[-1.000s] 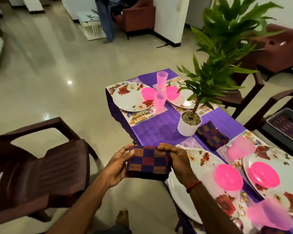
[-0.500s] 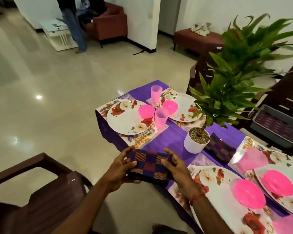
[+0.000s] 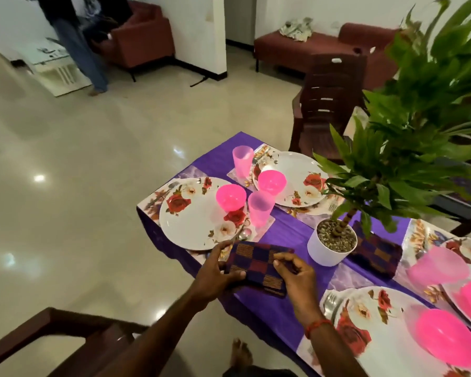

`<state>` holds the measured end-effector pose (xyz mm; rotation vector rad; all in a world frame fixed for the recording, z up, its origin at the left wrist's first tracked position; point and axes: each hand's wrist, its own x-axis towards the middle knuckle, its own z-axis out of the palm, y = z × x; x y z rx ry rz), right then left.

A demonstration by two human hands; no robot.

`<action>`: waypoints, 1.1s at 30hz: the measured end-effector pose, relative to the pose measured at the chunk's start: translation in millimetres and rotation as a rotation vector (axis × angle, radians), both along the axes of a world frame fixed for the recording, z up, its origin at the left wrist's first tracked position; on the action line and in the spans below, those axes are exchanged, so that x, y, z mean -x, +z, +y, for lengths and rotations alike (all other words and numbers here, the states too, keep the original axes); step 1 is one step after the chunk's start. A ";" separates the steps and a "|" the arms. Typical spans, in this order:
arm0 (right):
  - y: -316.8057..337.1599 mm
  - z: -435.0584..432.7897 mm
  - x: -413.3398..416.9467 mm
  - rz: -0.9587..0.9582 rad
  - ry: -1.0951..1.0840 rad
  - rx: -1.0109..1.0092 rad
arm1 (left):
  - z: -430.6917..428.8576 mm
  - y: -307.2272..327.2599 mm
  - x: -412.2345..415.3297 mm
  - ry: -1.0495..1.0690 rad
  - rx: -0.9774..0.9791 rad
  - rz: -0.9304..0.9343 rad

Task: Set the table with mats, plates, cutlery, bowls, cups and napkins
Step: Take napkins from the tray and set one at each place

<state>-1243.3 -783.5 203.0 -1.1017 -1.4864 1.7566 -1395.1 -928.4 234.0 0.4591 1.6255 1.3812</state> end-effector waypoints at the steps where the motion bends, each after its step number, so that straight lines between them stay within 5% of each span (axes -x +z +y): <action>1: -5.1 3.7 6.7 -0.010 -0.033 0.010 | 10.1 -5.9 10.1 -0.008 0.017 0.016; 13: -37.3 15.7 28.1 -0.471 -0.004 -0.347 | 79.0 -51.0 48.2 -0.214 0.192 0.148; 28: -63.4 47.6 30.2 -0.736 -0.005 -0.608 | 133.8 -60.1 76.4 -0.603 0.269 0.417; 33: -68.9 47.7 33.4 -0.969 0.106 -0.584 | 139.9 -71.7 73.9 -0.709 0.204 0.458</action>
